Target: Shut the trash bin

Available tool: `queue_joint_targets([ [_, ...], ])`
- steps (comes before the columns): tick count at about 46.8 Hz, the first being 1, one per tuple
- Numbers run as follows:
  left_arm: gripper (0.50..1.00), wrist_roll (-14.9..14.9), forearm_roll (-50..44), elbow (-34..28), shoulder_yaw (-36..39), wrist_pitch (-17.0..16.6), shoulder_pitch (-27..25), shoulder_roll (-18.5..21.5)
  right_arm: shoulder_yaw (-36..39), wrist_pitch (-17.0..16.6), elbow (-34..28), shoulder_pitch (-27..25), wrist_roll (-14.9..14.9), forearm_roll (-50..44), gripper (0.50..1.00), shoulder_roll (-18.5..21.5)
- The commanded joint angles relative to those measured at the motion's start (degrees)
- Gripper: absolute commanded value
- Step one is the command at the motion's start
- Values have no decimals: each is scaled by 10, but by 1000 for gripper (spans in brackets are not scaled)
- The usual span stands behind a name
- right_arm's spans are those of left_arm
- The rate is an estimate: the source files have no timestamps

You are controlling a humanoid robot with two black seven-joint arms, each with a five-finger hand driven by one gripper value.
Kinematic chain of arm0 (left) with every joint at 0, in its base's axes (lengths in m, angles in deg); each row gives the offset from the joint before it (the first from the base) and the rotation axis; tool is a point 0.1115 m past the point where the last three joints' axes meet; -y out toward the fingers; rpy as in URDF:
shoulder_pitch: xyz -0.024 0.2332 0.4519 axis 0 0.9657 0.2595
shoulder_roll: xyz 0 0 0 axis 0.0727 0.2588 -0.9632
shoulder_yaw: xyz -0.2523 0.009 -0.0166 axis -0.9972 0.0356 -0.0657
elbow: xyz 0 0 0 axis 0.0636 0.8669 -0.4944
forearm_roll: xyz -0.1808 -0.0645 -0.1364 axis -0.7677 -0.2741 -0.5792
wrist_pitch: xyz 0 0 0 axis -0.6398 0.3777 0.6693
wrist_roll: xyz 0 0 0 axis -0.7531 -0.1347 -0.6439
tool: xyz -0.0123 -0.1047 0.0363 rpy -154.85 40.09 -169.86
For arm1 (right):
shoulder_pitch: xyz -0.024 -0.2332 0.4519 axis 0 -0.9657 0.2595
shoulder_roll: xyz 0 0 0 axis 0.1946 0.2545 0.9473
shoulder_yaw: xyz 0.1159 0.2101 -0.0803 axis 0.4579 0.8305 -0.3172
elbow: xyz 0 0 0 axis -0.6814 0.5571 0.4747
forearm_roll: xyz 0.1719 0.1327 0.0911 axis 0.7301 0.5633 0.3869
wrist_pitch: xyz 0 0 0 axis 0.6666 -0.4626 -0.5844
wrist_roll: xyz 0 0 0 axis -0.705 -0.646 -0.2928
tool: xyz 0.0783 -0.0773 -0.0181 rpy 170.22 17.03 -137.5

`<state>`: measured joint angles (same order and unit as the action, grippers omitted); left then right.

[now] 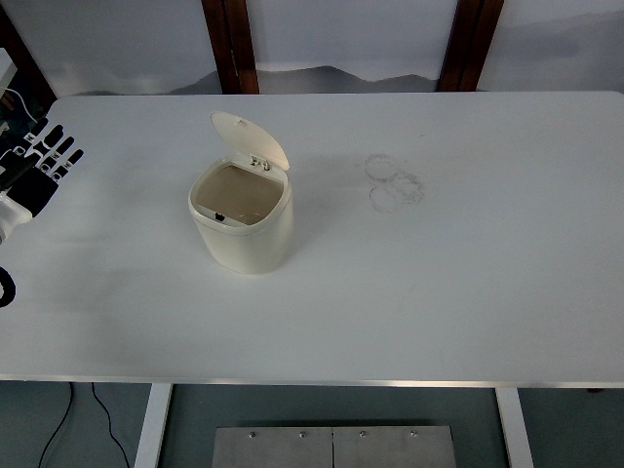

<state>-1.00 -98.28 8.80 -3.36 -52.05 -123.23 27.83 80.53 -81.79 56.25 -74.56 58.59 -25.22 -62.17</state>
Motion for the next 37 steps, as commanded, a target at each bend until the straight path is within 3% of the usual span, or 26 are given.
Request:
queue_joint_targets([
  [1, 1000, 0, 1, 0, 1, -1, 1, 0, 0, 0, 0, 0, 0, 0, 995, 0],
  [37, 1000, 0, 0, 0, 2, -4, 6, -2, 0, 0, 0, 0, 0, 0, 995, 0],
])
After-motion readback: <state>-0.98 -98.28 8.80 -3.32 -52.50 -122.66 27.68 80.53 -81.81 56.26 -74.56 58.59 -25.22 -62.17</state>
